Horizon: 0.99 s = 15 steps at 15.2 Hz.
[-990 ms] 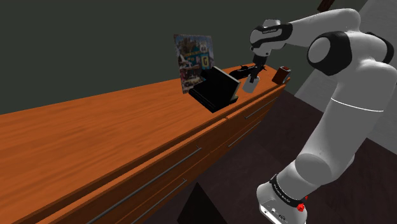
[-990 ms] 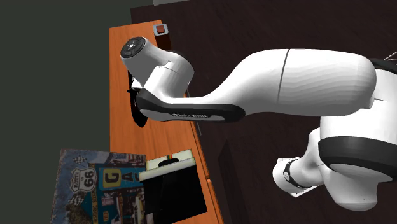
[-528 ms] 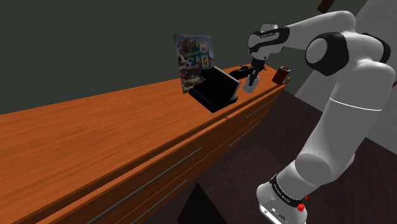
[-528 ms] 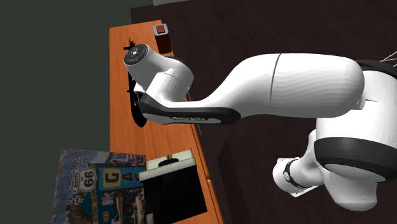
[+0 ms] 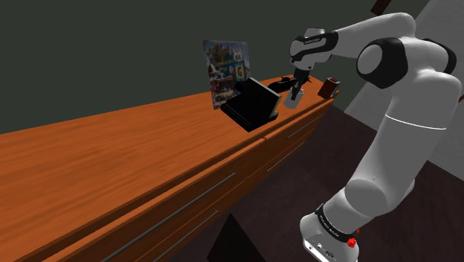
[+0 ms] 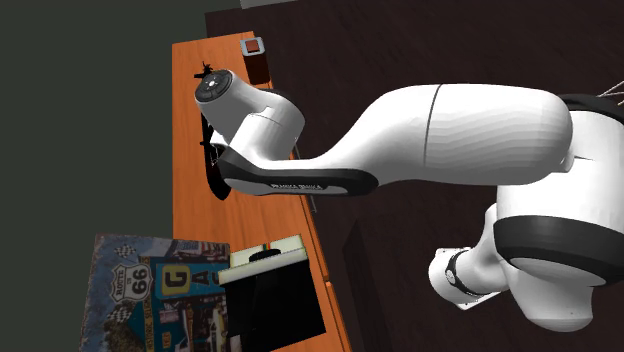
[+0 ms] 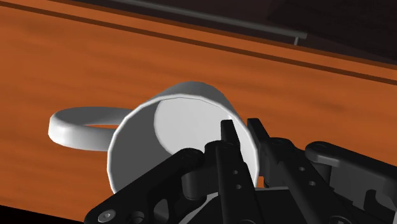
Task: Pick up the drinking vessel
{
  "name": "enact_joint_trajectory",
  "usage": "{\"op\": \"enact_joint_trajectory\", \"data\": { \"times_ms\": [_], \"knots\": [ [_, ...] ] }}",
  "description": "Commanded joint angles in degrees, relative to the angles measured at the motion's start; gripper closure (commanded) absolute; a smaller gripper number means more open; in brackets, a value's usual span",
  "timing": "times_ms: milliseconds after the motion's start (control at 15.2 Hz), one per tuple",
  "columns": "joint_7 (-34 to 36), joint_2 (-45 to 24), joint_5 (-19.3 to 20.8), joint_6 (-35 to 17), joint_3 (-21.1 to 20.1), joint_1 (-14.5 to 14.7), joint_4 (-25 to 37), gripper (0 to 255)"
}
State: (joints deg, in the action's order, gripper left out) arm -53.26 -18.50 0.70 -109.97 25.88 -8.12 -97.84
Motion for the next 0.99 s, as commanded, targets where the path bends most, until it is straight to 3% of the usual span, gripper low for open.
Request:
{"op": "enact_joint_trajectory", "data": {
  "times_ms": [0, 924],
  "knots": [
    [0.0, 0.3, 0.1, 0.7, 0.0, 0.1, 0.4, 255],
    [-0.6, 2.1, 0.8, 10.7, 0.4, 0.0, 8.8, 255]
  ]
}}
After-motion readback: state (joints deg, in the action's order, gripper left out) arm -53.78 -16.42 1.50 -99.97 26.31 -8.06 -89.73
